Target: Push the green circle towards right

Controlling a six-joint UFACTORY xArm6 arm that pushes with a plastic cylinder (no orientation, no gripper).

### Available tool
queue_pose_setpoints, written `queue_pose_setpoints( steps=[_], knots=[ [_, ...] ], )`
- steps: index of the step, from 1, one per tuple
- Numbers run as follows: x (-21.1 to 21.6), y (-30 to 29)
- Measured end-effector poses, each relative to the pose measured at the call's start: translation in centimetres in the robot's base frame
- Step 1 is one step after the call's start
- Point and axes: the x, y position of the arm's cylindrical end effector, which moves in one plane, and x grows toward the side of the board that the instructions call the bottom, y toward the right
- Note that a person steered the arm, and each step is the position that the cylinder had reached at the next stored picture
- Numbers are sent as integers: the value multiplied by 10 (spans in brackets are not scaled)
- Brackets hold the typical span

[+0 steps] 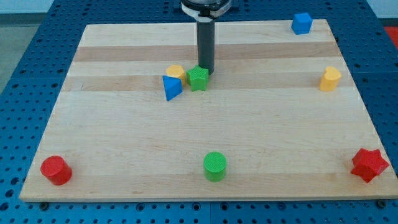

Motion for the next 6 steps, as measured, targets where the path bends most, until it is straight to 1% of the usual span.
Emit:
queue_pose_setpoints(
  steps=[1, 2, 3, 4, 5, 6],
  knots=[
    [9, 58],
    [67, 69],
    [102, 5],
    [127, -78],
    [208, -95],
    [230, -52]
  ],
)
